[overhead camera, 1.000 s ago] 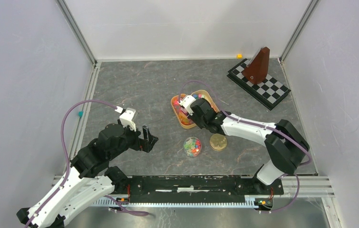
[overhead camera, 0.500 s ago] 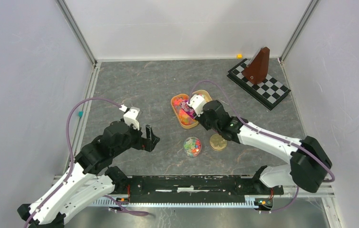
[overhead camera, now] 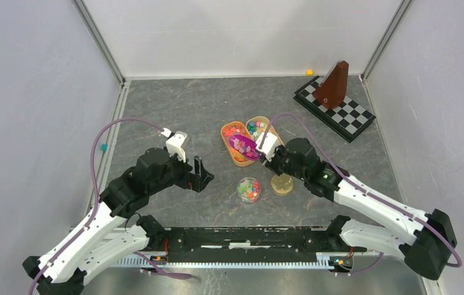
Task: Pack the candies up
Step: Scoop the fake candies from the storage box.
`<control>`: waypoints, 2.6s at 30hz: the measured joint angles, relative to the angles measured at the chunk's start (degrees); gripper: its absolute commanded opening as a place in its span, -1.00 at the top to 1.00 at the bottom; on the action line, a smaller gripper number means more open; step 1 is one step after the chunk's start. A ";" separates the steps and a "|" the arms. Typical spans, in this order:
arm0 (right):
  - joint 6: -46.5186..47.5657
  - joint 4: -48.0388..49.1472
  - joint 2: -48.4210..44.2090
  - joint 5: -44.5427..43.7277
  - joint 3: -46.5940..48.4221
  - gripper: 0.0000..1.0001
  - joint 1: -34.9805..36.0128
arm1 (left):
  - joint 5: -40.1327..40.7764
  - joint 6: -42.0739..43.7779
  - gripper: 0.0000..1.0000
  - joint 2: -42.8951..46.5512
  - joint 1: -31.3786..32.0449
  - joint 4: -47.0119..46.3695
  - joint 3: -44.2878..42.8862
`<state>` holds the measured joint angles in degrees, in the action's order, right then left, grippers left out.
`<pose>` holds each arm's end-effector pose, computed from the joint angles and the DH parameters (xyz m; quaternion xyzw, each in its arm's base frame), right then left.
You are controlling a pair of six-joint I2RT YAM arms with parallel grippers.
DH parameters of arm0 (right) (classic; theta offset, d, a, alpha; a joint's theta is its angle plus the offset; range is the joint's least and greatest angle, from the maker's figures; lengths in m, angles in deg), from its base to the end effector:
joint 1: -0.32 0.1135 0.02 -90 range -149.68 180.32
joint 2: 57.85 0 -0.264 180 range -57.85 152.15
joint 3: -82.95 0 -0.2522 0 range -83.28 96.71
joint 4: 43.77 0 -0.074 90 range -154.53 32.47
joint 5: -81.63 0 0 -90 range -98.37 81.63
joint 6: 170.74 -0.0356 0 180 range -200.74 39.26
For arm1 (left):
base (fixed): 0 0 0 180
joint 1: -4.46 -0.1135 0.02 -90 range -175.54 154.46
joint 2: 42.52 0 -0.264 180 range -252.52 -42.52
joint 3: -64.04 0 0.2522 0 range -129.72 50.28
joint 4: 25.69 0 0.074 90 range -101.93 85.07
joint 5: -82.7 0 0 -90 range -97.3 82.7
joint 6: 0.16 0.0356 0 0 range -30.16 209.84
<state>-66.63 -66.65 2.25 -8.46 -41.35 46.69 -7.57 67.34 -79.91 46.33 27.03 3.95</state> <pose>0.1638 0.1717 0.2728 -0.4297 0.7379 0.1439 0.5001 0.1025 -0.0921 0.3163 0.1469 0.8536 -0.2680 0.4220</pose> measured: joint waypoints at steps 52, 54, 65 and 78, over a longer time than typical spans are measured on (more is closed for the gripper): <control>9.97 -11.67 -21.86 30.08 -2.27 1.00 0.66 | -15.19 -0.02 -1.00 -10.12 0.00 -3.61 -6.36; 9.55 -11.54 -22.36 30.36 -2.03 1.00 0.66 | -15.26 -0.04 -1.00 -9.94 0.00 -3.78 -6.16; 6.67 -11.52 -25.35 30.95 -1.53 1.00 0.66 | -16.55 -0.07 -1.00 -9.14 0.00 -6.14 -6.10; 10.25 -19.67 -21.99 26.40 3.08 1.00 0.79 | -14.69 -0.07 -1.00 -9.05 0.00 -4.70 -6.10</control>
<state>-56.38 -86.32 -19.74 17.94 -38.27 47.48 -22.26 67.27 -88.96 46.33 22.33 -2.14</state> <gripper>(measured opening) 0.331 0.997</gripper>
